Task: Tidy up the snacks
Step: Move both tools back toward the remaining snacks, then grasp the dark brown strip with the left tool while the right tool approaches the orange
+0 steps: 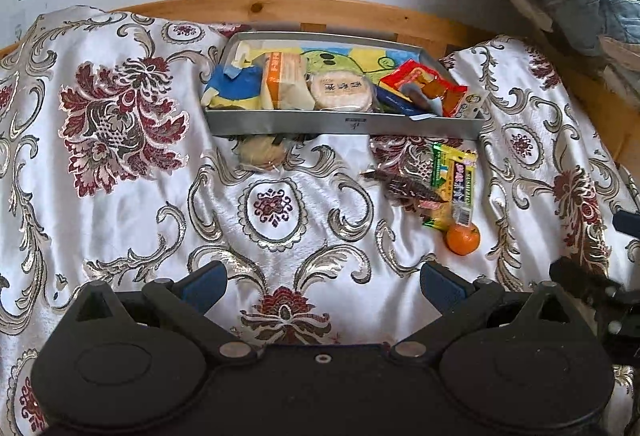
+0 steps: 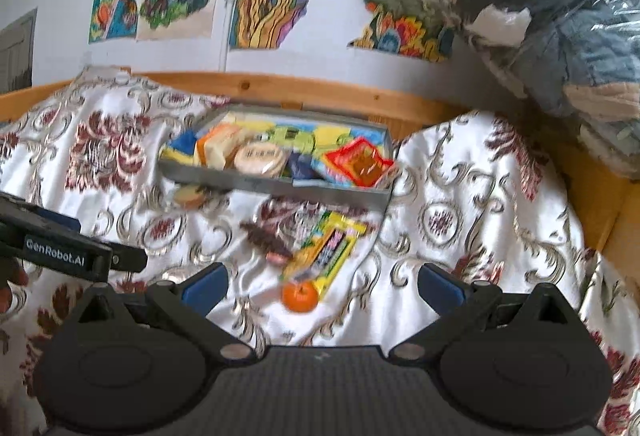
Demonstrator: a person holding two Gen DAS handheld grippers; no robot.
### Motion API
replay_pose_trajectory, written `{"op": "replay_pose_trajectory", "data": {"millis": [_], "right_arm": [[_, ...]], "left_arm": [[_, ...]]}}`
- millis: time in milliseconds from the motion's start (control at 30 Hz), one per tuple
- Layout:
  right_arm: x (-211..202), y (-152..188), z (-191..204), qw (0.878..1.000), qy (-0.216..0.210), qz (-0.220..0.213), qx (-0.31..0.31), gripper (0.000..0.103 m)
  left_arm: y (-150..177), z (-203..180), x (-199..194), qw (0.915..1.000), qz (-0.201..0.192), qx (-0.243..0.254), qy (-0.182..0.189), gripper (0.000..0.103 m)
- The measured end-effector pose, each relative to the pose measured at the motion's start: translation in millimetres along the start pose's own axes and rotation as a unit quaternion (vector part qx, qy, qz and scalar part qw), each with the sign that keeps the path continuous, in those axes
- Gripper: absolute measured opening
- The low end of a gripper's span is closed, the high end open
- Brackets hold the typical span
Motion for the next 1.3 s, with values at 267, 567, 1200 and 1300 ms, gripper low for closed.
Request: {"op": "replay_pose_trajectory", "data": {"millis": [267,567,1200,1300], "right_arm": [[16,19,8,0.999,-0.003,0.042,-0.021,0.103],[33,31,9,0.997,-0.007,0.072,-0.019,0.103],[71,46,11,0.995,-0.008,0.102,-0.012,0.103],[77,44,15,0.995,-0.014,0.093,-0.017,0.103]], "left_arm": [[4,4,16,0.9997,0.024,-0.001,0.000,0.102],[-3,-1,35,0.9989,0.042,0.022,0.003,0.102],[-33,-11,90,0.9981,0.059,0.005,0.015,0.102],[-42,-13,102,0.9983,0.054,-0.016,0.018,0.102]]}}
Point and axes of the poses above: each gripper's, at about its wrist camera, not at the fingertips, and x roughly the way its jaws point, z to its left, y to its underside, the point moved 4 cm from there along x, roughly the way its jaws point, and after that the axes turned 15 degrees about y, right-handed, at the moved point
